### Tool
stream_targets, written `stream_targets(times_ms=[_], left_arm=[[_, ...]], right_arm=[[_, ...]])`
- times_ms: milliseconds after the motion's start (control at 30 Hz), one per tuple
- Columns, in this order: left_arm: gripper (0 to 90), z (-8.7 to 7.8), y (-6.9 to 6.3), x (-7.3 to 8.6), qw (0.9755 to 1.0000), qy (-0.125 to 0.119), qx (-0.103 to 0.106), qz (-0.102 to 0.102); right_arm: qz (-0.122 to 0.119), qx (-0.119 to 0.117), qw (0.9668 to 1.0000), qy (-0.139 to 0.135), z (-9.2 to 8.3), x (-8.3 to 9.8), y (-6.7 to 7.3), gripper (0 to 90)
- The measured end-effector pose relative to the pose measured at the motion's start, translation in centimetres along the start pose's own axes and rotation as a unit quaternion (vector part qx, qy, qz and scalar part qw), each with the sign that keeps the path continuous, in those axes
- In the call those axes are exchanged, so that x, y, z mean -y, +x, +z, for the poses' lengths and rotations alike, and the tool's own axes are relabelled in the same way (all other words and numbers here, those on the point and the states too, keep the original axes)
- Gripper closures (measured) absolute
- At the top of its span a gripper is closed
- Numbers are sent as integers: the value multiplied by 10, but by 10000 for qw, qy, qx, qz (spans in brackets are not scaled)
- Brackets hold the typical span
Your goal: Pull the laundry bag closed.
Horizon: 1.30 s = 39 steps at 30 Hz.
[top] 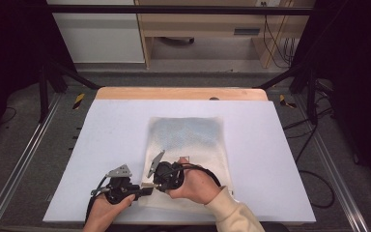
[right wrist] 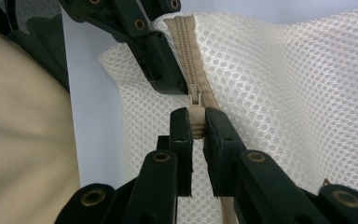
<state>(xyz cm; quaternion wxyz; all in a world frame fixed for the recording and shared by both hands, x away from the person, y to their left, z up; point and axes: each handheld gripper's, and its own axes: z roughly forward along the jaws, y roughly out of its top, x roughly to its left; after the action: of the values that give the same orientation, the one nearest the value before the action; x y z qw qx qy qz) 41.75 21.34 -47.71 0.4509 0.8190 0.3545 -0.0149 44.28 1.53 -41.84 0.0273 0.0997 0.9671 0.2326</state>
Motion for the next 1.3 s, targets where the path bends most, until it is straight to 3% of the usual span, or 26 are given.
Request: stream_targets(times_ms=[800,1300], left_arm=[[831,0,-2,0,10000,-5,40,40],[832,10,-9,1,9996,153,125,206]], right_arm=[[145,73,9998,77,-2,16,-3,821],[254,62,9996,106,-4,29,-5,821]])
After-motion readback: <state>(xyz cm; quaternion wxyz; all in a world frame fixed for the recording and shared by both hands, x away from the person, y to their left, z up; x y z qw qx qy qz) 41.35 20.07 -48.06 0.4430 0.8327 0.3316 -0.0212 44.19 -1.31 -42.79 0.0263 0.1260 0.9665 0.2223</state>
